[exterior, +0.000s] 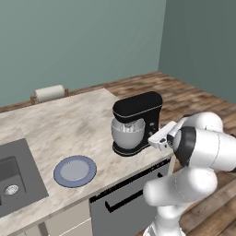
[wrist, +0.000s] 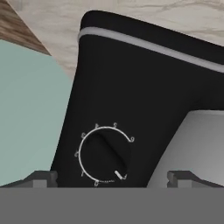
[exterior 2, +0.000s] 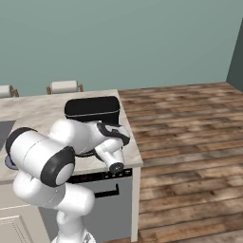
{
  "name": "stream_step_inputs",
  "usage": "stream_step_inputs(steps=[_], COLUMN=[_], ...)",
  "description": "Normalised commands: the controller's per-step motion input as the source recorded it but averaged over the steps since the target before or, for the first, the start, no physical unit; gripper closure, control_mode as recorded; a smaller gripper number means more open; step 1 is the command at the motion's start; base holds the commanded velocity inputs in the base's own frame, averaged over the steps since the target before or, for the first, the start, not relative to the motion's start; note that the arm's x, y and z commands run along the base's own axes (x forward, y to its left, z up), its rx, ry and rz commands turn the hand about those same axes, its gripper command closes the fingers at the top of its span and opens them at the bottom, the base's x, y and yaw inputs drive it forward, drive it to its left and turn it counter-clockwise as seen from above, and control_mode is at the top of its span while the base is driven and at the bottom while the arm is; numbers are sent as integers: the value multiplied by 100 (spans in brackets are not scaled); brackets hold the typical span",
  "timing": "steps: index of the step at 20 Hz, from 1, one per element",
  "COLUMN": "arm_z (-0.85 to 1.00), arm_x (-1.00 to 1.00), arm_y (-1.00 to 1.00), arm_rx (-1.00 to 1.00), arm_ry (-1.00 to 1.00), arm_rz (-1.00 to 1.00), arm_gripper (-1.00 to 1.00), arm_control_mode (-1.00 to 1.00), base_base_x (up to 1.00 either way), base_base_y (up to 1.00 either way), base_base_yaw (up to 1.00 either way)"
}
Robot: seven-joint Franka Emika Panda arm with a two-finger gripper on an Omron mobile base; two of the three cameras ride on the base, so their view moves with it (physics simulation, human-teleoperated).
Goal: Add butter and sugar cubes to the stand mixer bowl and then turn on the stand mixer to begin making frosting.
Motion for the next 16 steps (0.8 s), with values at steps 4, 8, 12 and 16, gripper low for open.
stream_step_inputs(steps=[4,8,12,16], arm_z=[-13,-25,-28,-9], arm_x=[18,19,12,16], arm_y=[-1,-3,-4,0], arm_rx=[0,0,0,0], arm_ry=[0,0,0,0], arm_rz=[0,0,0,0], arm_gripper=[-100,-100,-100,-100], arm_control_mode=[-100,-100,-100,-100], base_base_x=[0,0,0,0], base_base_y=[0,0,0,0], base_base_yaw=[0,0,0,0])
